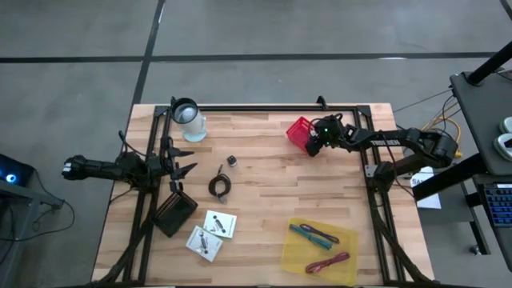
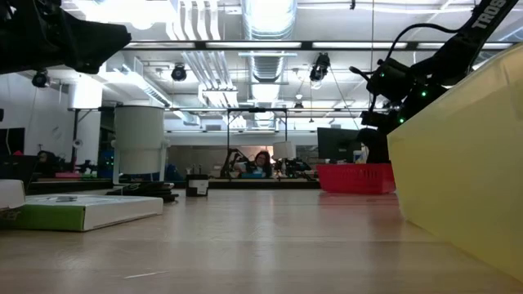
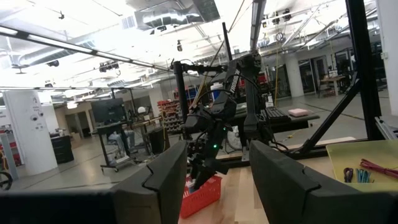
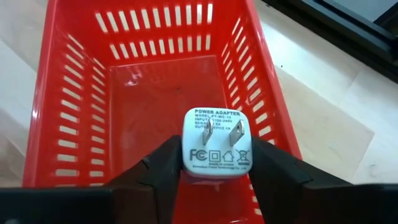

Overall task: Pick and place items into bin
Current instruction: Put the light blue charger adapter into the orange bin, then put the black charger adapter into the orange bin

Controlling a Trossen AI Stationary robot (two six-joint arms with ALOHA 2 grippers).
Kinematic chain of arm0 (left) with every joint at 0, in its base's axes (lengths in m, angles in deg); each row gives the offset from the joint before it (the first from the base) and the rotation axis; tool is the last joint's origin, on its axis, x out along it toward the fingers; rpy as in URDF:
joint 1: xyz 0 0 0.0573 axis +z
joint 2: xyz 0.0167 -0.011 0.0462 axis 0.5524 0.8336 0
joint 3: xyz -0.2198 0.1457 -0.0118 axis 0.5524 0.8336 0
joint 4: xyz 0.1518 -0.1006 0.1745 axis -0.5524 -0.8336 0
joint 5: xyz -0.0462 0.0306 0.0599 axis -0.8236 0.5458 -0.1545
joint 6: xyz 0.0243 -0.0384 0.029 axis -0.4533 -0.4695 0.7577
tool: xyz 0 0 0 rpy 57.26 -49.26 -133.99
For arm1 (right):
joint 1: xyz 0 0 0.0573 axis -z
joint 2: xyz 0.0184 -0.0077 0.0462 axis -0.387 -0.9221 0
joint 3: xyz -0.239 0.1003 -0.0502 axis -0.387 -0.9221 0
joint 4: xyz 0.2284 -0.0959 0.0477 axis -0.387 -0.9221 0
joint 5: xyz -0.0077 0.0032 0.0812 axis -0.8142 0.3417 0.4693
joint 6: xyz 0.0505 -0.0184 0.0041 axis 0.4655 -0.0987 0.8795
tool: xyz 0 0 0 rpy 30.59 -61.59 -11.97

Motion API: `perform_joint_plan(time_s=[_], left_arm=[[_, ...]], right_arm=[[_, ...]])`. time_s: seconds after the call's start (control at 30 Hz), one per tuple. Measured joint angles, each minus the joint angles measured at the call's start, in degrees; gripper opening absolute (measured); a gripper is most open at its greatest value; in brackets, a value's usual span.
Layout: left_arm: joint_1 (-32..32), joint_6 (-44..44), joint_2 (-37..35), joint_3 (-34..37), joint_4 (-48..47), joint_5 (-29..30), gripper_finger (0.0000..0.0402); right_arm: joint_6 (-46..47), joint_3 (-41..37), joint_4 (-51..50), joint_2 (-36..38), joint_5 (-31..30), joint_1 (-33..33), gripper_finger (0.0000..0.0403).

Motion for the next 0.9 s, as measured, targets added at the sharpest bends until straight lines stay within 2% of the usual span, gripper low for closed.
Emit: perform_joint_plan(time_s=[0.27,0.7,0.77,0.9], left_arm=[[0.0,0.0,0.0,0.0,0.0,0.0,0.016],[0.0,0.0,0.0,0.0,0.0,0.0,0.016],[0.0,0.0,0.0,0.0,0.0,0.0,0.016],[0.0,0.0,0.0,0.0,-0.1,0.0,0.016]], right_arm=[[-0.6,0.0,-0.1,0.0,0.0,0.0,0.0198],[-3.9,0.1,5.0,5.5,0.7,-0.7,0.0203],[-6.2,-0.1,7.4,6.5,2.9,-1.6,0.0203],[-9.8,-0.5,12.3,6.9,13.5,-3.6,0.0203]])
